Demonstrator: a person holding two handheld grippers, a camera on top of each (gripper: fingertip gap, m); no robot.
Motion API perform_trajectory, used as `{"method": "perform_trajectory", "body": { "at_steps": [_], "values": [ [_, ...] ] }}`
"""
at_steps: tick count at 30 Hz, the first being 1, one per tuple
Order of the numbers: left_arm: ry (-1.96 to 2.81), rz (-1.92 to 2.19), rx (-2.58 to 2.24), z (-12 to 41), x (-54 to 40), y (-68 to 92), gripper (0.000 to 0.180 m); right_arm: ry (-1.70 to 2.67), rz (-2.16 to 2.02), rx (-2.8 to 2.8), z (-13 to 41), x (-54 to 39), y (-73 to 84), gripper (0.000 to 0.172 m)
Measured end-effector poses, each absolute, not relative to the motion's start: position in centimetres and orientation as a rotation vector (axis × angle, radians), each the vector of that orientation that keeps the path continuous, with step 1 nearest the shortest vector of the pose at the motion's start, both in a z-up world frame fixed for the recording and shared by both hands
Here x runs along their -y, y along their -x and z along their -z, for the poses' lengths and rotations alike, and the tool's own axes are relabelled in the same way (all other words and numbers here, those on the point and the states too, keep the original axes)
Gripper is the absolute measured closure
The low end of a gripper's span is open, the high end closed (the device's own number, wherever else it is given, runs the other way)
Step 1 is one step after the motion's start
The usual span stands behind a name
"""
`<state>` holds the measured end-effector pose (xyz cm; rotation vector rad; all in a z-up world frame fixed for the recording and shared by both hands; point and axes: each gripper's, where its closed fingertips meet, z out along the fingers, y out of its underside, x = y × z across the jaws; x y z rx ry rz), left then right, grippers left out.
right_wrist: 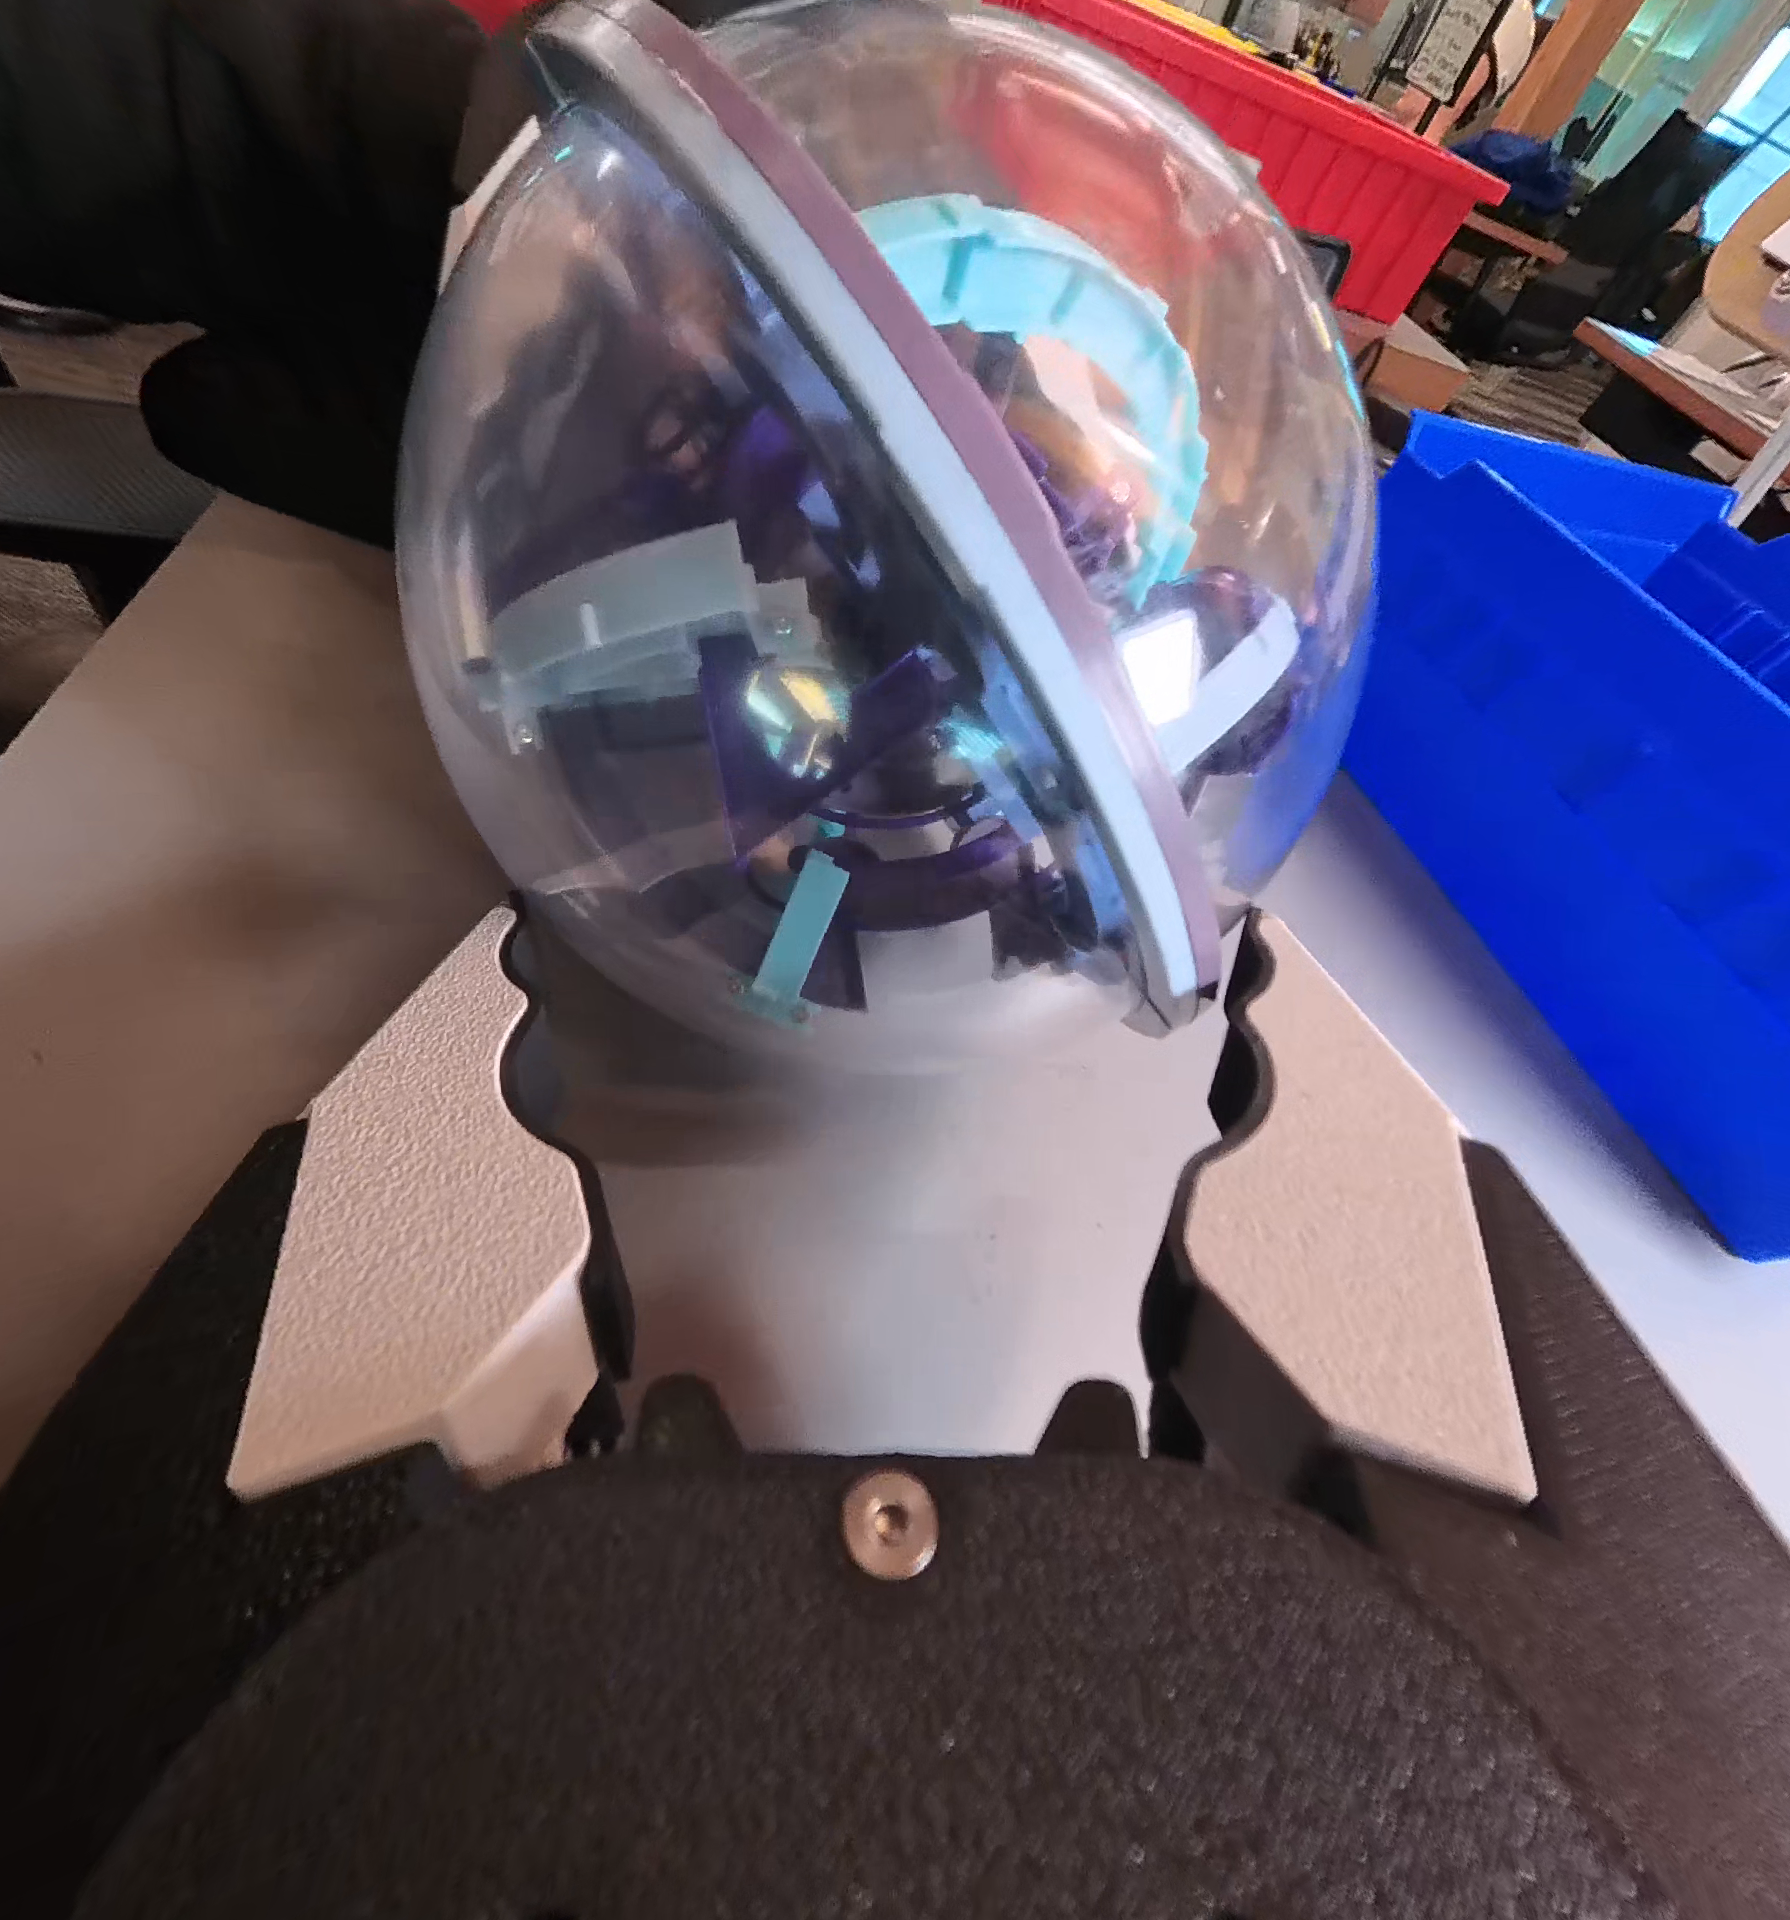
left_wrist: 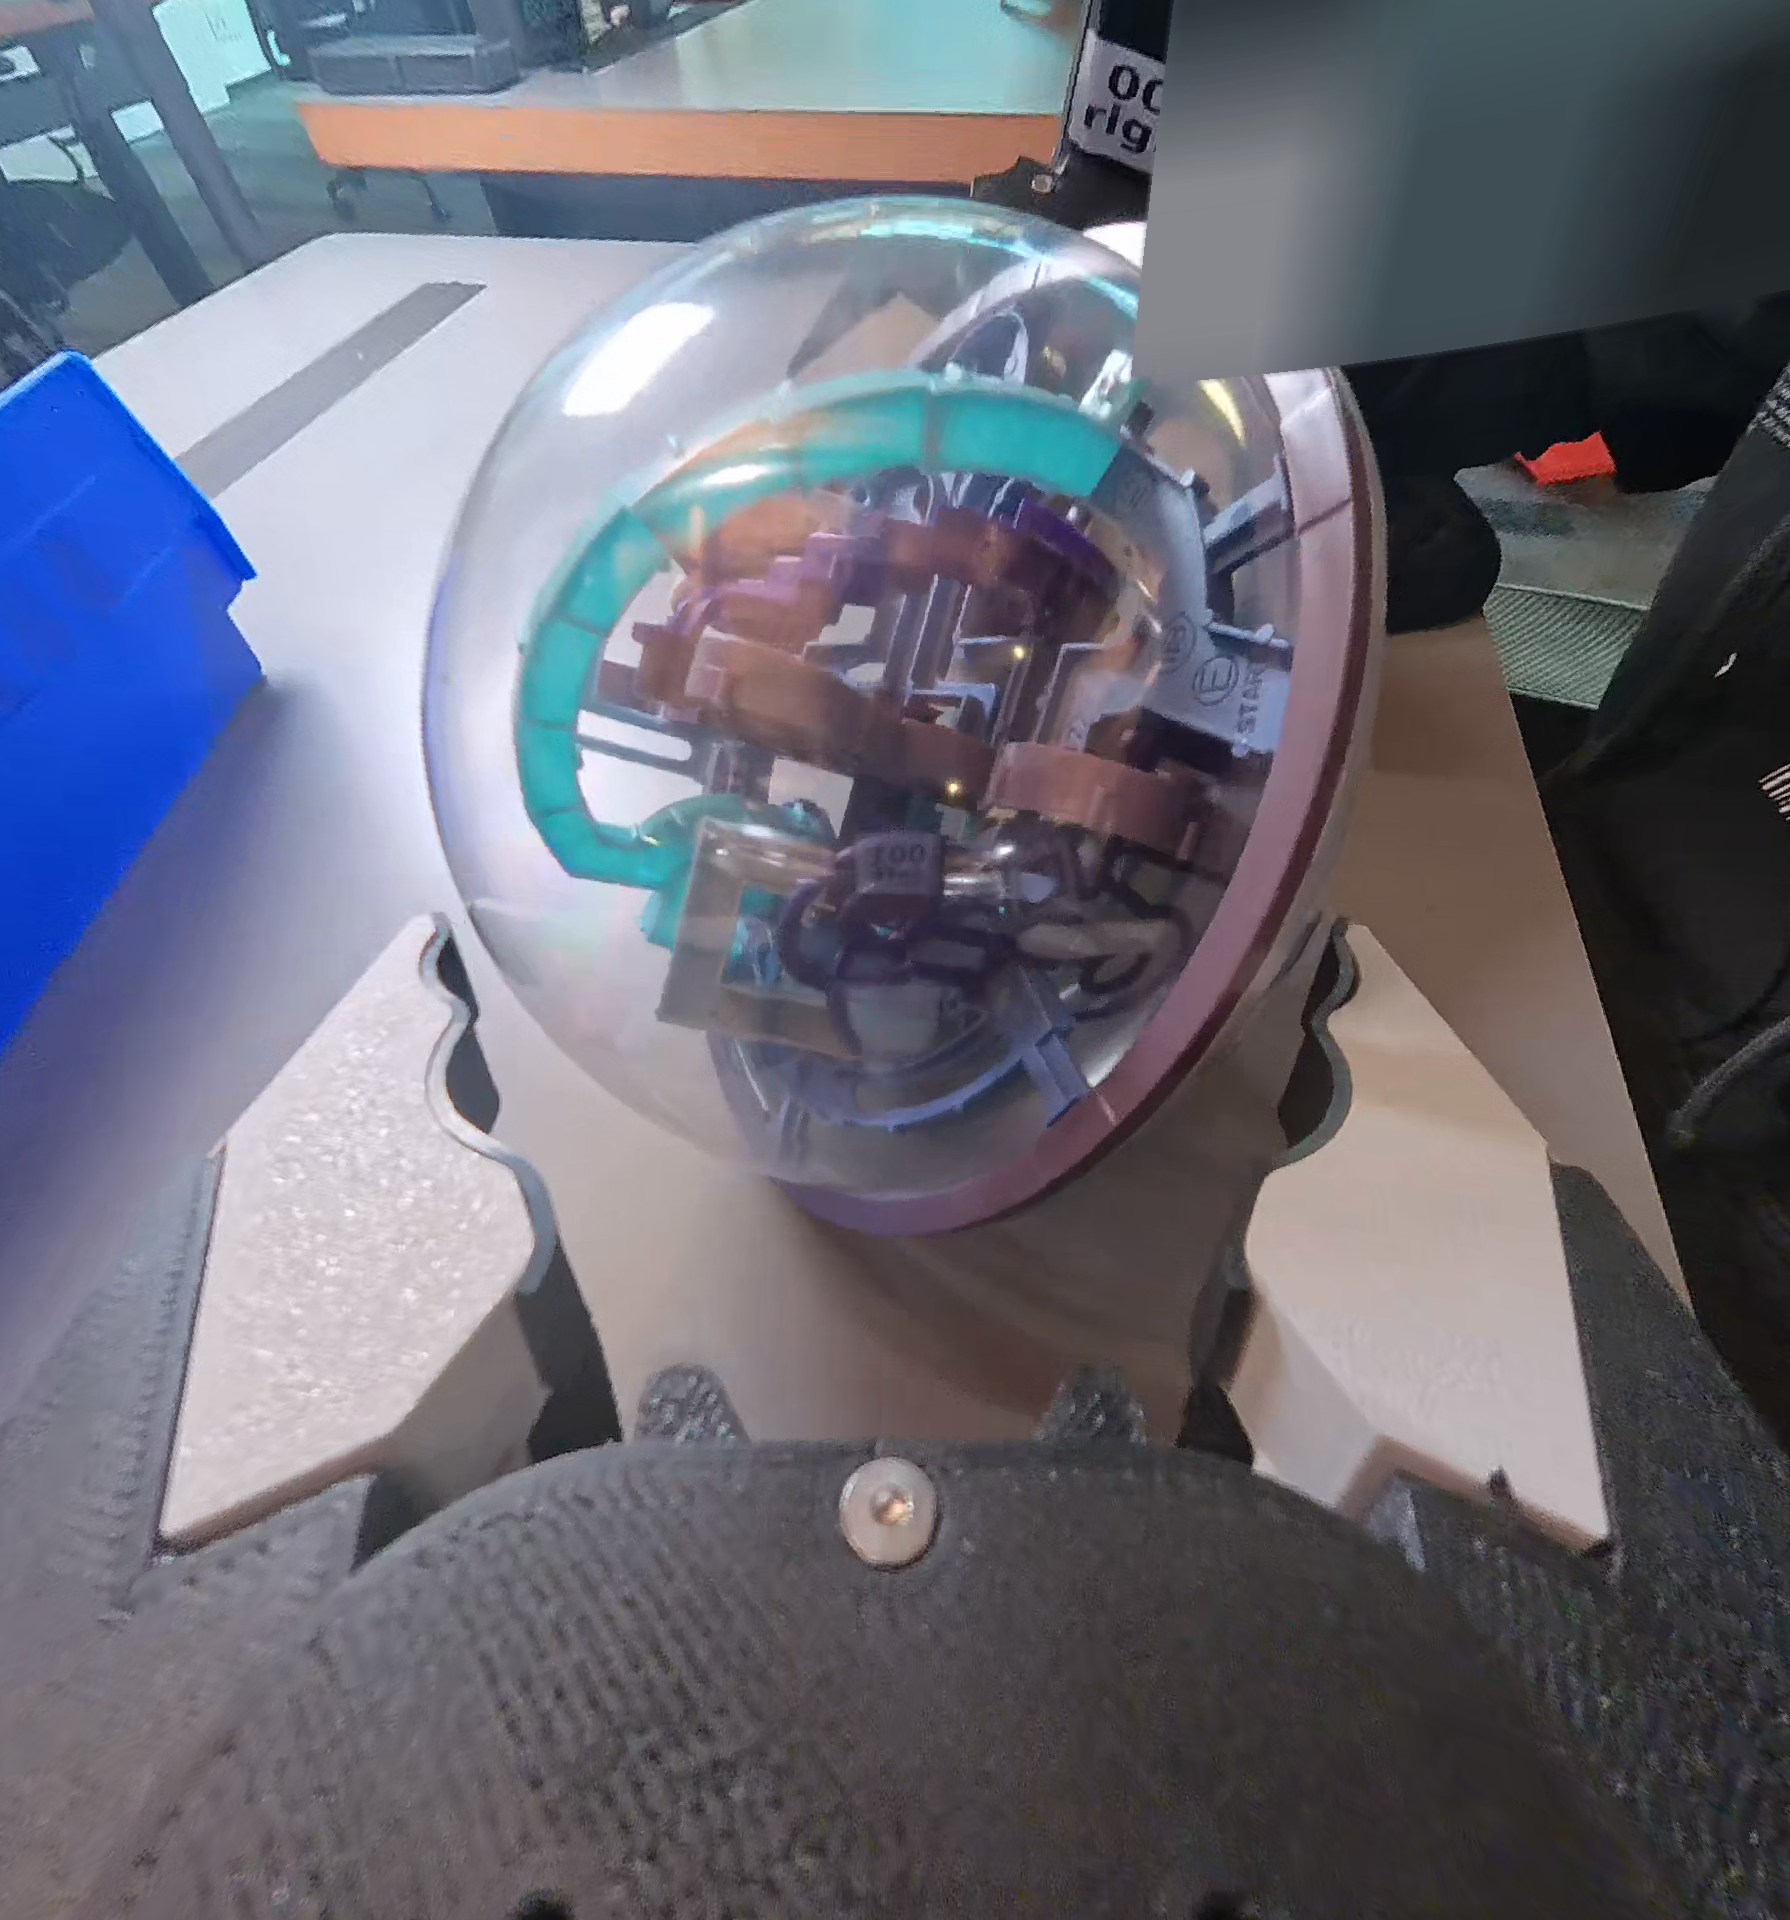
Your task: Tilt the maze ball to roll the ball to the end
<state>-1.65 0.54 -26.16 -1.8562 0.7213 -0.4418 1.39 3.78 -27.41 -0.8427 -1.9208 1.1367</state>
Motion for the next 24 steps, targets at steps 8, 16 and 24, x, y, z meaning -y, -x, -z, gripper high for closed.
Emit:
{"method": "perform_trajectory", "body": {
  "at_steps": [8,16,24],
  "values": [
    [1.758,0.348,-0.714,23.4,-1.3,1.3,0.028,0.93,-1.21,1.928,27.4,-4.3,-1.1,0.051],
    [1.768,0.349,-0.667,23.5,-2.1,1.8,0.031,0.977,-1.221,1.928,27.5,-4.5,-0.7,0.05],
    [1.758,0.363,-0.664,23.8,-1.4,2.4,0.031,0.943,-1.232,1.905,27.0,-4.0,-0.4,0.053]
  ]
}}
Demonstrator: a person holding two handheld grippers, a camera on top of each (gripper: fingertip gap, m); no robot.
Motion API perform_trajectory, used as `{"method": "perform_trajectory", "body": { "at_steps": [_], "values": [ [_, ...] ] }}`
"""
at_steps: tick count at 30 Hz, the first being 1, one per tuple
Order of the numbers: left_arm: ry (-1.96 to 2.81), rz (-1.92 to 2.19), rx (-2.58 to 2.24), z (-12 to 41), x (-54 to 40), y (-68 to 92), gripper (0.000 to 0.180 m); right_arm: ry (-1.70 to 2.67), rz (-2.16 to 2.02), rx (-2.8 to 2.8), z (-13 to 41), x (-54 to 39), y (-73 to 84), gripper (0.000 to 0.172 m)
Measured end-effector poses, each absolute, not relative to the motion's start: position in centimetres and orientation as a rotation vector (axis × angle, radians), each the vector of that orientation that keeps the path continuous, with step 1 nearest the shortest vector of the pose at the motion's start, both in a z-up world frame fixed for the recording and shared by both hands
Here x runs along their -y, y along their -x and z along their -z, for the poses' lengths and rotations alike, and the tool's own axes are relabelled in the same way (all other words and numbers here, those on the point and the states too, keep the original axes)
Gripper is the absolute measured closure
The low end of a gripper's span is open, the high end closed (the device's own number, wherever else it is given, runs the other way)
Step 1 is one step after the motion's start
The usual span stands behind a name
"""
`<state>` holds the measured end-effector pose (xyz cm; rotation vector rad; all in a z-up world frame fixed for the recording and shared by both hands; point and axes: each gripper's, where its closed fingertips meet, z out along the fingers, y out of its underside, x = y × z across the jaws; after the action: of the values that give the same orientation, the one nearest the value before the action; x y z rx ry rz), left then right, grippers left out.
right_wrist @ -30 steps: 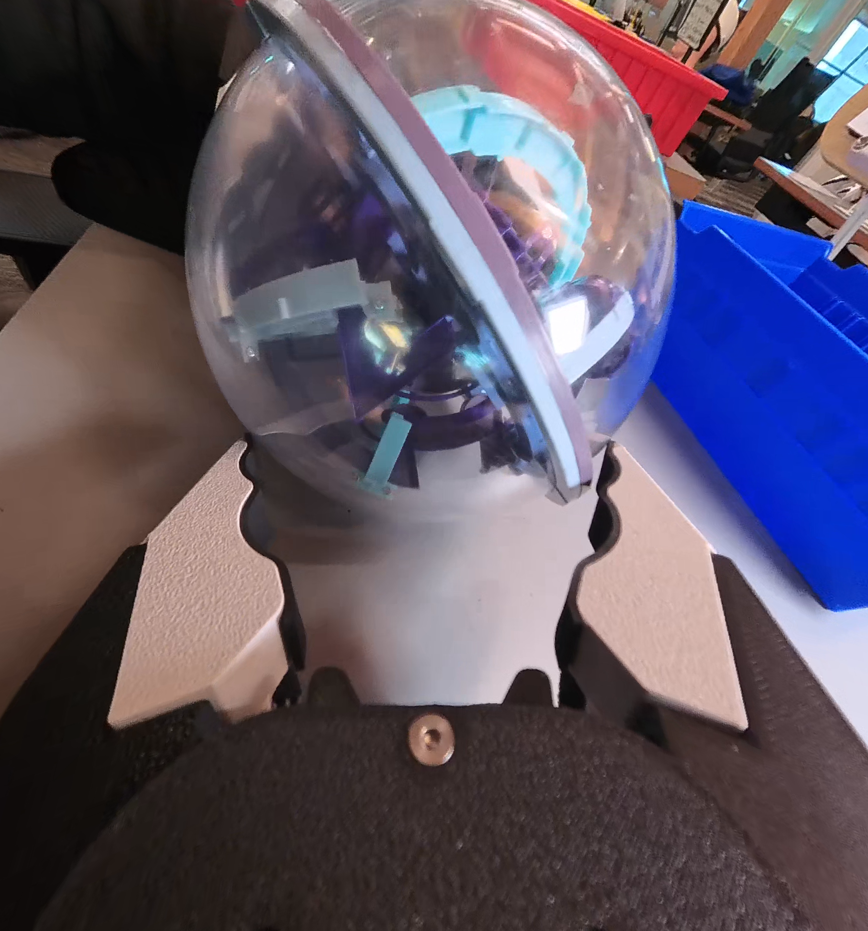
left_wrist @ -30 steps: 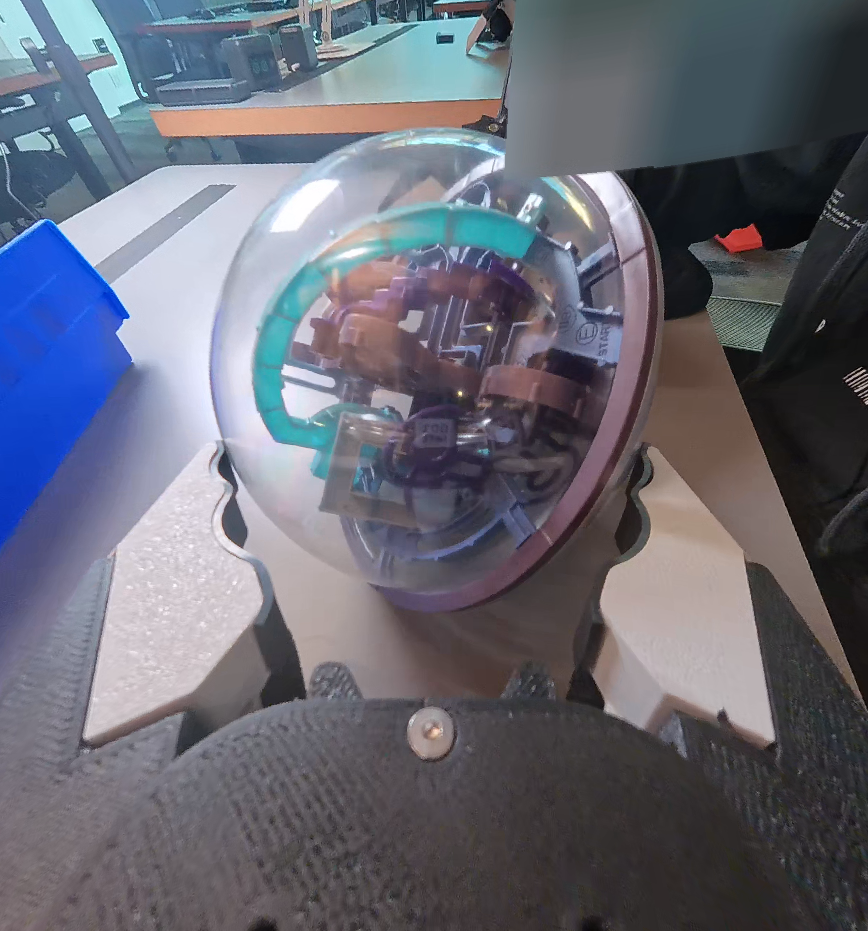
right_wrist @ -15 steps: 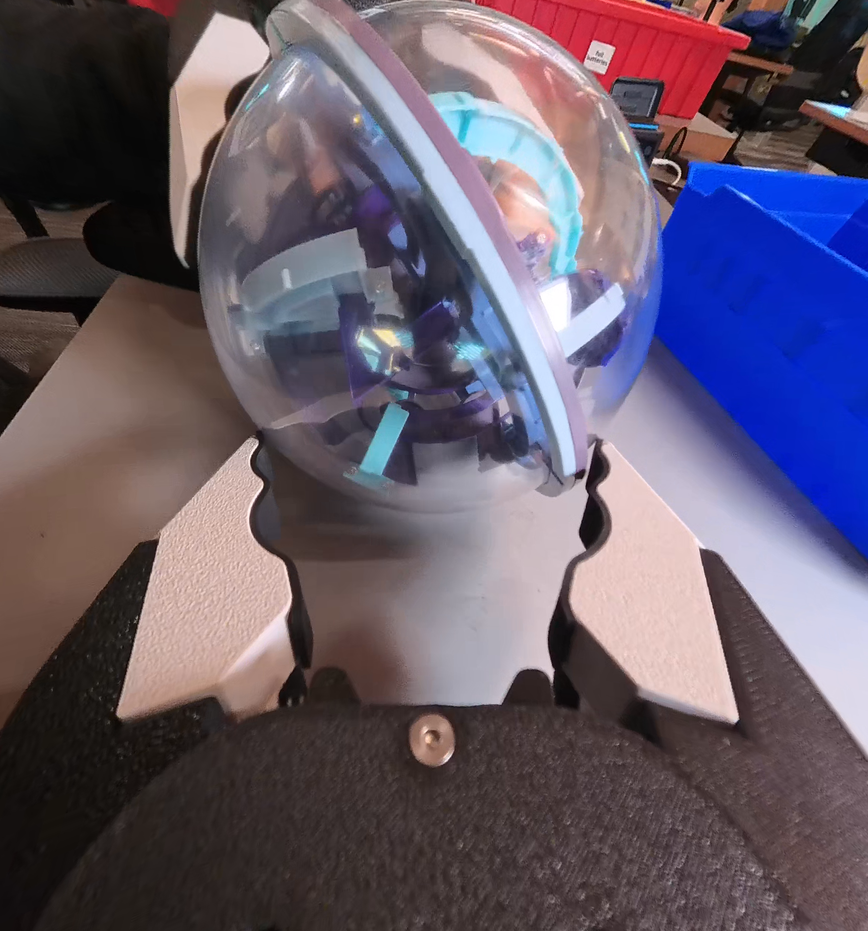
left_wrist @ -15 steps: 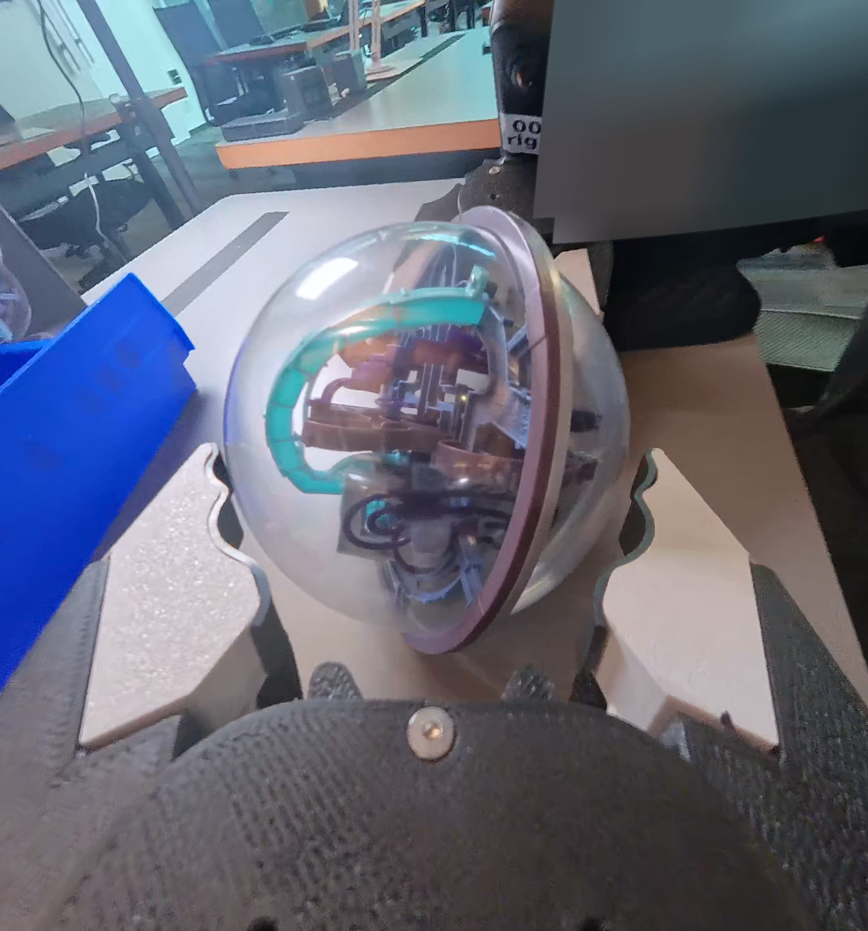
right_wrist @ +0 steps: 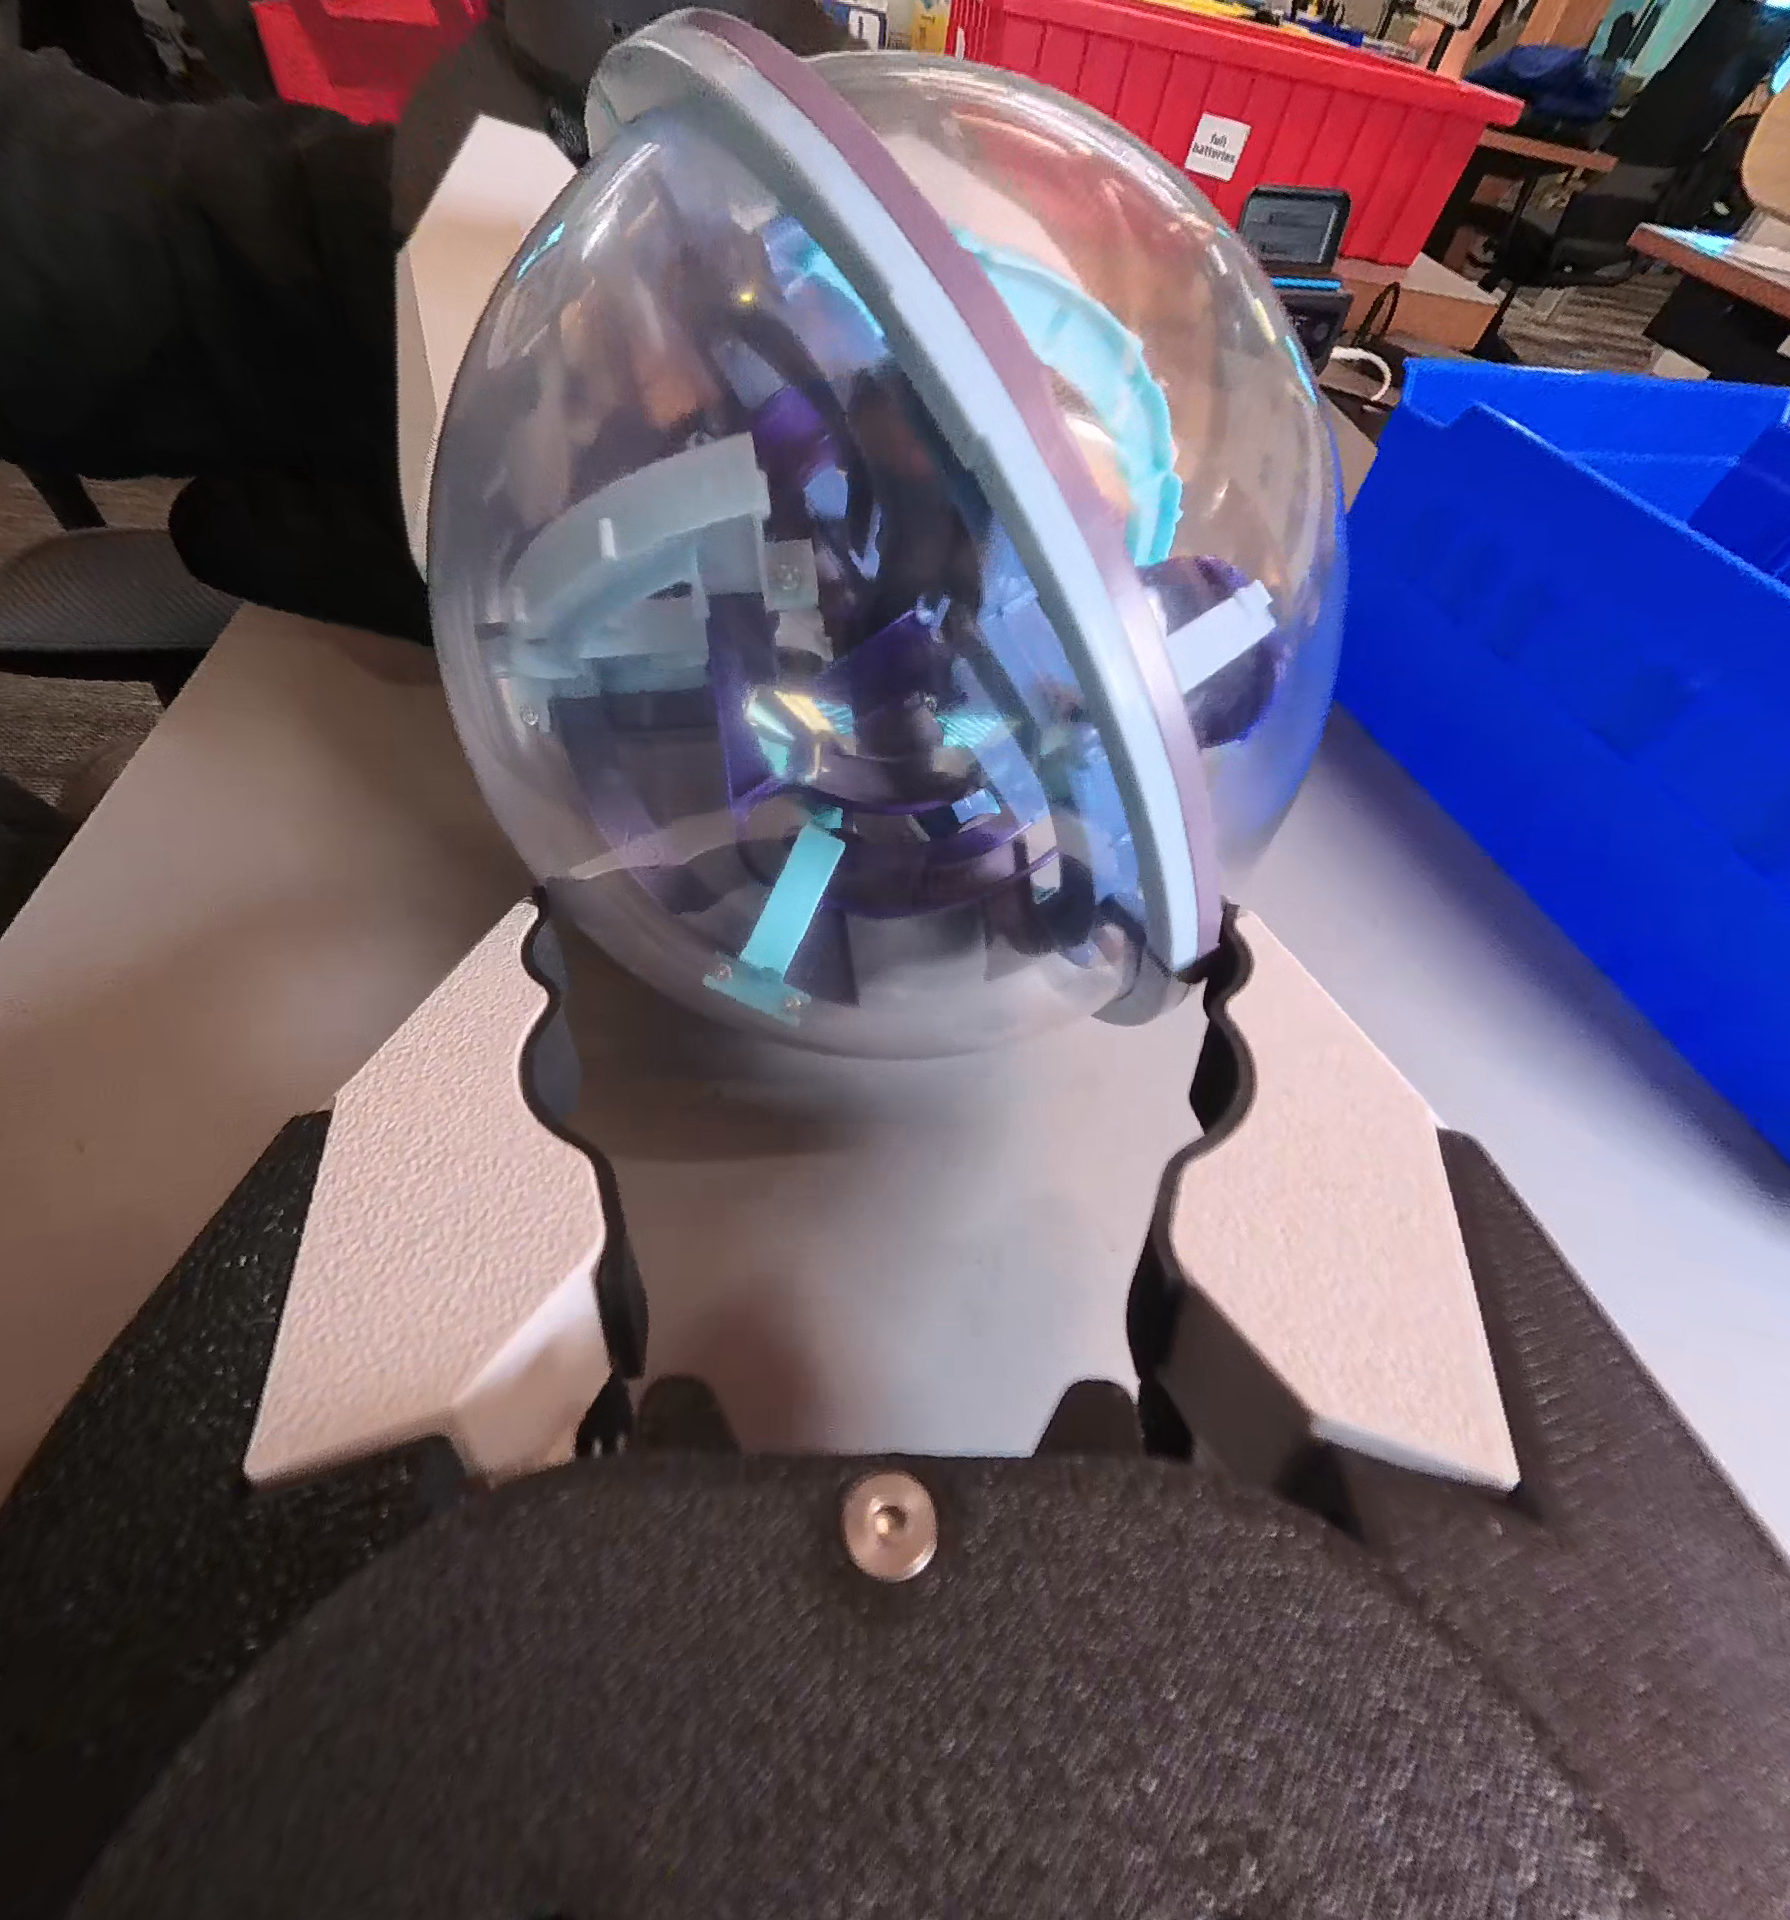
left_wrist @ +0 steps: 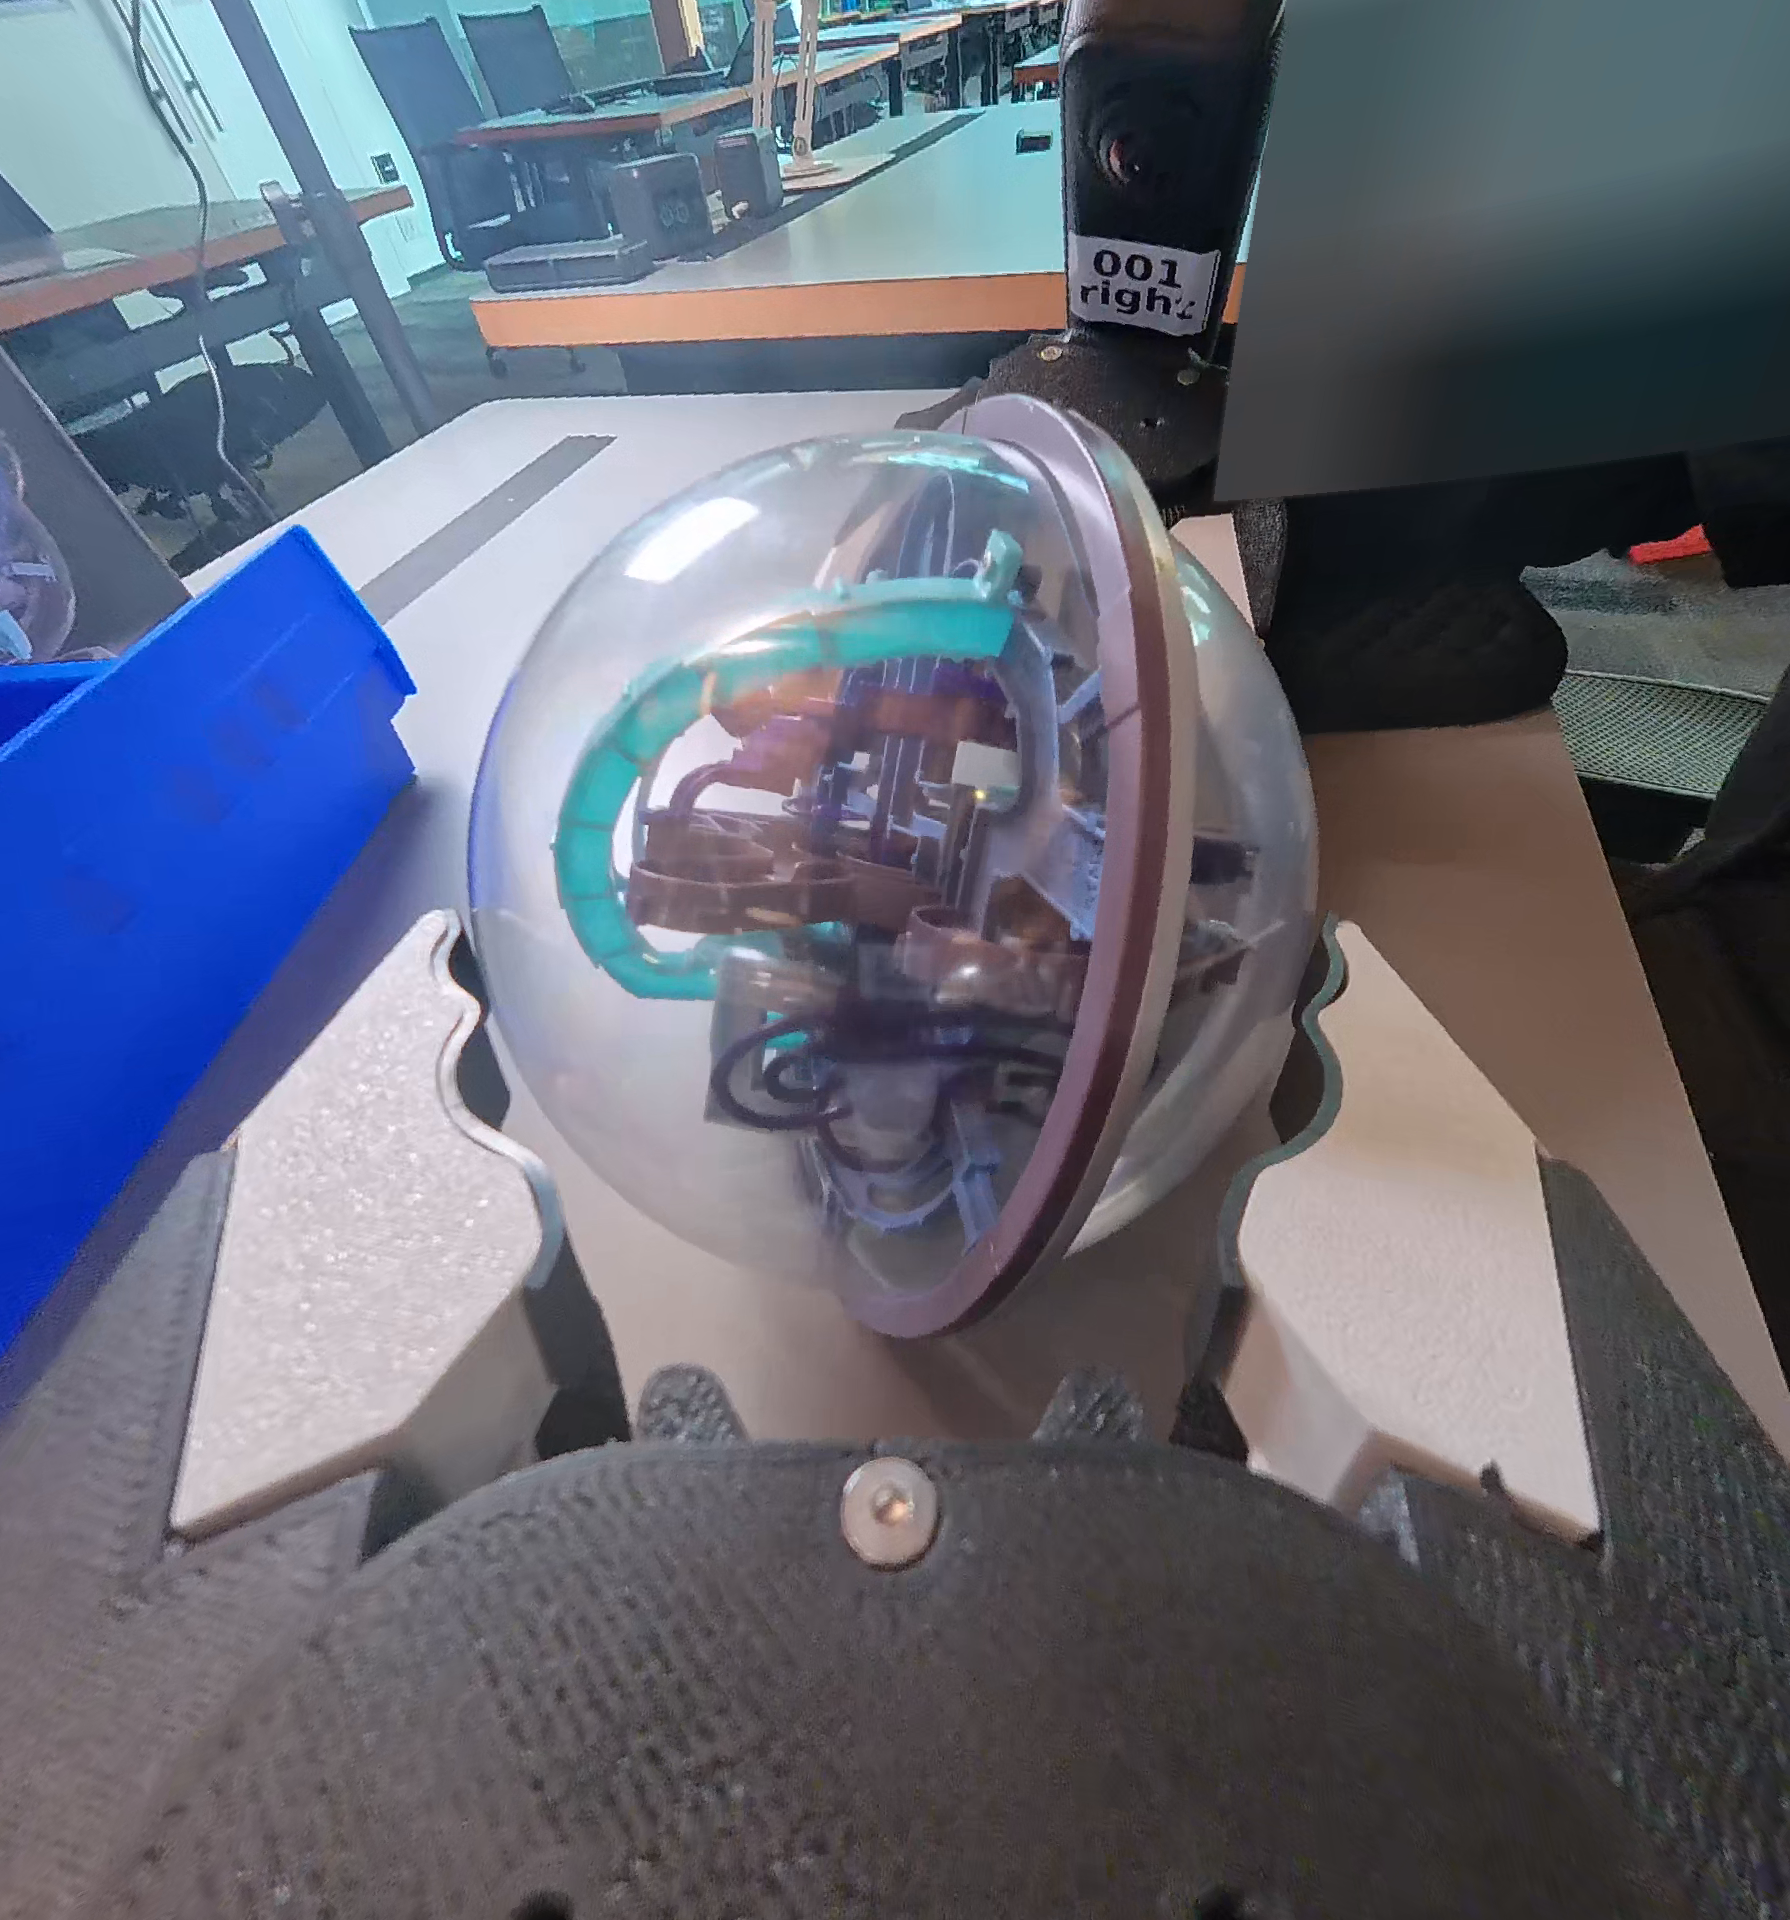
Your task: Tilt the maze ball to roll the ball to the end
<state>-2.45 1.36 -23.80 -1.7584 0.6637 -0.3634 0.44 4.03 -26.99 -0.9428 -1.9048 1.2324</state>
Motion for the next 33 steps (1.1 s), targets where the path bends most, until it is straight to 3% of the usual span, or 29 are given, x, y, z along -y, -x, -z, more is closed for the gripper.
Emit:
{"method": "perform_trajectory", "body": {
  "at_steps": [11,33],
  "values": [
    [1.739,0.402,-0.671,24.4,-0.4,3.4,0.032,0.859,-1.208,2.009,27.8,-3.1,1.5,0.038],
    [1.789,0.614,-0.569,24.7,-0.7,3.2,0.032,0.993,-1.41,1.939,25.6,-3.1,0.7,0.039]
  ]
}}
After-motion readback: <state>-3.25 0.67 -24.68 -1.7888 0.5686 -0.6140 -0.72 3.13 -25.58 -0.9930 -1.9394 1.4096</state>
